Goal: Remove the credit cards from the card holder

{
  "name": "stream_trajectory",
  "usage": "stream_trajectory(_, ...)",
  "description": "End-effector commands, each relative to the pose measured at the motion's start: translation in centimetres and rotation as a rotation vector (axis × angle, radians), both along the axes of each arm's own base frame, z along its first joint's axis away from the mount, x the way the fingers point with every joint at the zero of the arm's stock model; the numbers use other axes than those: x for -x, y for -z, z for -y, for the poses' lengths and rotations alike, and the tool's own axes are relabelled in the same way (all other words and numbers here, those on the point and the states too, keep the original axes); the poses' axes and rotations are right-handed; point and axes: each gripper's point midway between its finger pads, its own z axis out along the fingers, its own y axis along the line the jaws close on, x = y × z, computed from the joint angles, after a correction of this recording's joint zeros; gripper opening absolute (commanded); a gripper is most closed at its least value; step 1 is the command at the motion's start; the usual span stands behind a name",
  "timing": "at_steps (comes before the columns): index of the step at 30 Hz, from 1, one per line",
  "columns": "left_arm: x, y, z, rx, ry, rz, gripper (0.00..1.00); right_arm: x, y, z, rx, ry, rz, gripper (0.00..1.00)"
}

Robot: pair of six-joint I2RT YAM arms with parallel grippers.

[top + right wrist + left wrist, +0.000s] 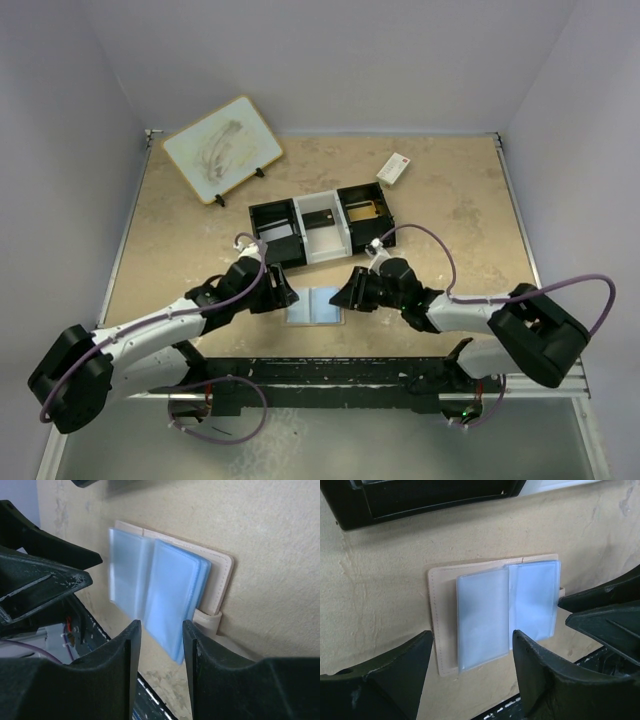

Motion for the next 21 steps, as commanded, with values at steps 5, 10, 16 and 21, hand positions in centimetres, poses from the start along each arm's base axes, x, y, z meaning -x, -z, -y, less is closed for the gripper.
stream_trajectory(5,-0.9,-0.5,1.4,0.026,0.017,0.054,0.6,0.7,1.5,-0.4,-0.01,-0.011,-0.057,0.37)
stream_trajectory(10,-0.5,0.5,1.7,0.01,0.047,0.03,0.59,0.6,1.5,0.0,0.006,0.008,-0.055,0.4)
stream_trajectory(16,-0.2,1.4,2.1,-0.003,0.065,0.011,0.56,0.4,1.3,1.3,0.05,0.049,-0.032,0.46)
stream_trajectory(21,0.0,1.7,2.7,0.011,0.078,0.005,0.51,1.0,1.9,1.5,0.059,0.031,-0.043,0.47)
